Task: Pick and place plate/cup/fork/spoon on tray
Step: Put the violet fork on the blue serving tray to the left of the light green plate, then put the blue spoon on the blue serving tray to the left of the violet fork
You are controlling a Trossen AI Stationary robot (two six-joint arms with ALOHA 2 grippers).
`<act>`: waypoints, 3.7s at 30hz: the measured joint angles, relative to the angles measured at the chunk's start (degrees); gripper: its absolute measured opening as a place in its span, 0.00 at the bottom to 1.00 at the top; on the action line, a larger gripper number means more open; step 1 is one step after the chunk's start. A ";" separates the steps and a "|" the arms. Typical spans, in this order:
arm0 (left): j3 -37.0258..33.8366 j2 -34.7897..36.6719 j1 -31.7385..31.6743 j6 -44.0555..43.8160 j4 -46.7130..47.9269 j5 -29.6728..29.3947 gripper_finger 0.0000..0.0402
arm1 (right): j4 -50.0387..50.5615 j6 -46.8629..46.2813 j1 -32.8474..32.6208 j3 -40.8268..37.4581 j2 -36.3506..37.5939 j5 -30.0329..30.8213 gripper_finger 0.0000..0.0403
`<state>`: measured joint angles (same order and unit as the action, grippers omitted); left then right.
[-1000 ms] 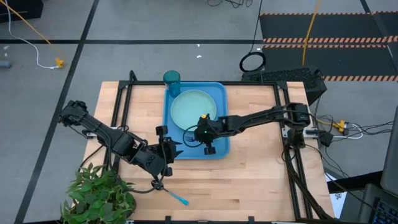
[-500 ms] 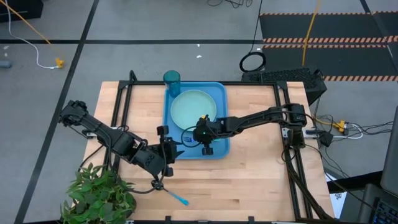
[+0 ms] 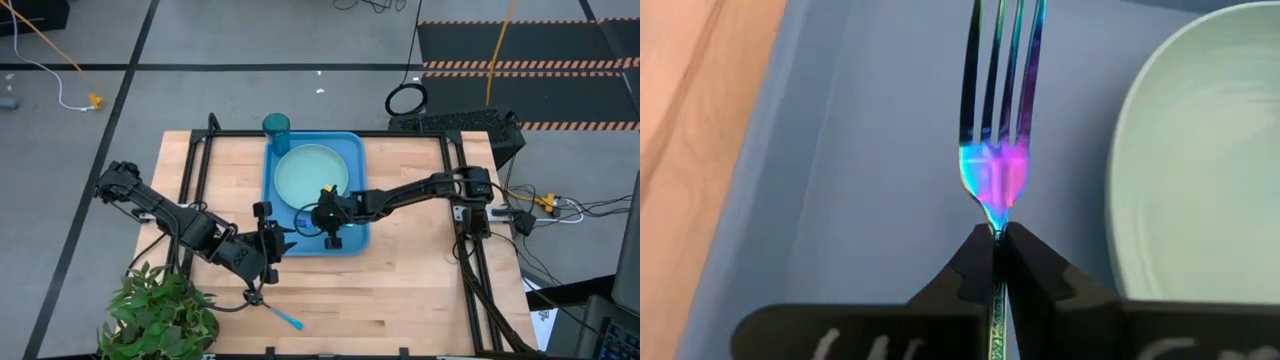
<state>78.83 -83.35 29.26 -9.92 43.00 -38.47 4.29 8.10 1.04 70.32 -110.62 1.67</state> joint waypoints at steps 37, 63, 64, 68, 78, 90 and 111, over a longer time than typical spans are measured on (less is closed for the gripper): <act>0.00 0.02 0.01 0.43 -0.42 0.03 0.33 | -1.19 -0.24 -0.57 -0.04 0.24 -1.72 0.12; 0.00 0.02 0.02 3.49 -2.92 0.04 0.33 | -3.30 0.13 -0.38 -2.62 -2.89 1.65 0.00; 0.00 0.02 0.02 3.51 -2.91 0.04 0.33 | -3.40 0.13 -0.38 -2.62 -2.89 1.64 0.00; 0.00 0.02 0.02 3.49 -2.91 0.04 0.33 | -3.18 0.15 -0.38 -2.62 -2.72 1.46 0.00; 0.00 0.02 0.33 0.15 -2.82 5.26 0.33 | 5.99 0.88 -2.45 -2.64 7.61 1.09 0.00; 0.07 -5.76 8.67 -4.54 -2.39 18.08 0.33 | 26.34 -9.45 -8.58 -2.72 26.08 1.57 0.00; -0.04 -25.15 8.33 -9.64 4.34 31.32 0.33 | 25.66 -16.84 -15.79 -10.37 36.23 9.03 0.00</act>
<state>78.78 -108.50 37.59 -19.57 47.34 -7.16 29.95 -8.74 -14.74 59.96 -74.39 10.70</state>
